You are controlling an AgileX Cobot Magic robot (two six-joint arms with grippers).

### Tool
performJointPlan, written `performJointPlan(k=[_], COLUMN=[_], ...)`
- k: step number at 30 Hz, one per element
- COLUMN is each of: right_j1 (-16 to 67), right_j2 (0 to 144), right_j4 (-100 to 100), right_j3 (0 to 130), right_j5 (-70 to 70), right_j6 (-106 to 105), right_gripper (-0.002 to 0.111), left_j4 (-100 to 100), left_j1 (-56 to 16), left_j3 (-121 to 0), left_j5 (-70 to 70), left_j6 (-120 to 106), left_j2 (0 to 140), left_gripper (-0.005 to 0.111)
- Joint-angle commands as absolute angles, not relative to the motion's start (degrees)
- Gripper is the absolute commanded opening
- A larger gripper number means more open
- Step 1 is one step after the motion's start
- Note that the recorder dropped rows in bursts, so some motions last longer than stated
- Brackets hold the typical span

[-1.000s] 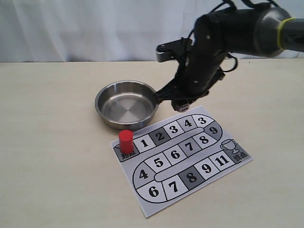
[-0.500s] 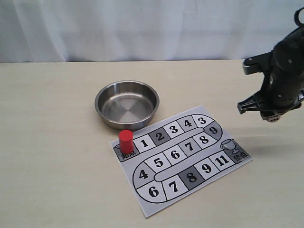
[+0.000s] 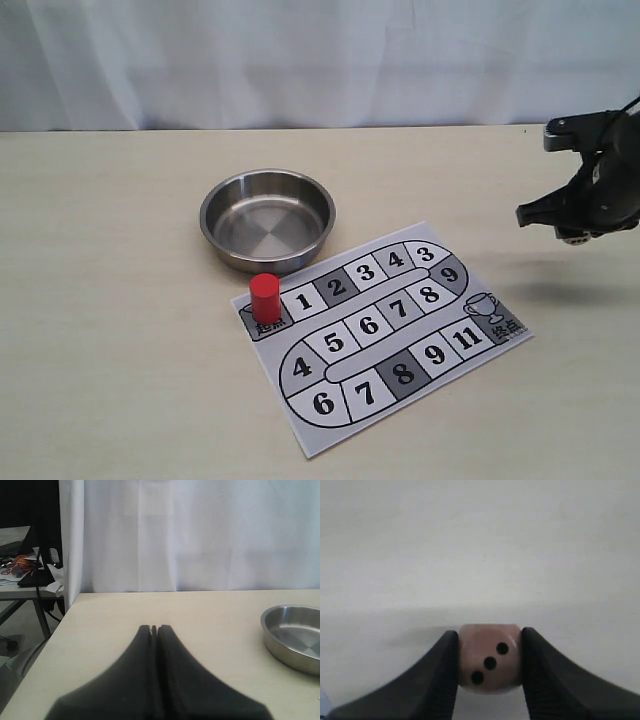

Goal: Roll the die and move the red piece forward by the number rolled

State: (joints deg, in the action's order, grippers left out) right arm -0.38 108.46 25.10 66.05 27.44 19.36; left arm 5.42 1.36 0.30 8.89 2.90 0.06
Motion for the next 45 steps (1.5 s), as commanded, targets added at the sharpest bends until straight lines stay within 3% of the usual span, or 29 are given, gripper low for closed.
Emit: performJointPlan(k=[1, 6, 11, 16, 26, 36, 39, 43, 45], right_j1=[-0.50, -0.63, -0.63, -0.63, -0.63, -0.63, -0.63, -0.16, 1.62], right_j2=[110.60, 111.72, 111.72, 111.82, 111.82, 111.82, 110.20, 106.09, 103.89], right_j4=[0.80, -48.62, -55.25, -46.15, -32.24, -31.13, -28.86, -28.59, -25.84], right_j3=[65.95, 67.24, 67.24, 67.24, 67.24, 67.24, 67.24, 67.24, 67.24], right_j5=[21.72, 29.80, 25.59, 23.95, 21.01, 22.43, 26.55, 32.43, 34.62], right_j6=[-2.19, -49.95, -51.35, -45.97, -33.01, -32.11, -32.11, -33.55, -34.99], right_gripper=[0.024, 0.054, 0.094, 0.098, 0.090, 0.087, 0.059, 0.004, 0.004], left_j4=[5.29, 5.29, 5.29, 5.29, 5.29, 5.29, 5.29, 5.29, 5.29], left_j1=[1.36, 1.36, 1.36, 1.36, 1.36, 1.36, 1.36, 1.36, 1.36], left_j3=[0.00, 0.00, 0.00, 0.00, 0.00, 0.00, 0.00, 0.00, 0.00], left_j5=[8.14, 8.14, 8.14, 8.26, 8.26, 8.26, 8.13, 8.13, 8.13], left_j6=[3.03, 3.03, 3.03, 3.03, 3.03, 3.03, 3.03, 3.03, 3.03], left_j2=[0.00, 0.00, 0.00, 0.00, 0.00, 0.00, 0.00, 0.00, 0.00], left_gripper=[0.000, 0.000, 0.000, 0.000, 0.000, 0.000, 0.000, 0.000, 0.000])
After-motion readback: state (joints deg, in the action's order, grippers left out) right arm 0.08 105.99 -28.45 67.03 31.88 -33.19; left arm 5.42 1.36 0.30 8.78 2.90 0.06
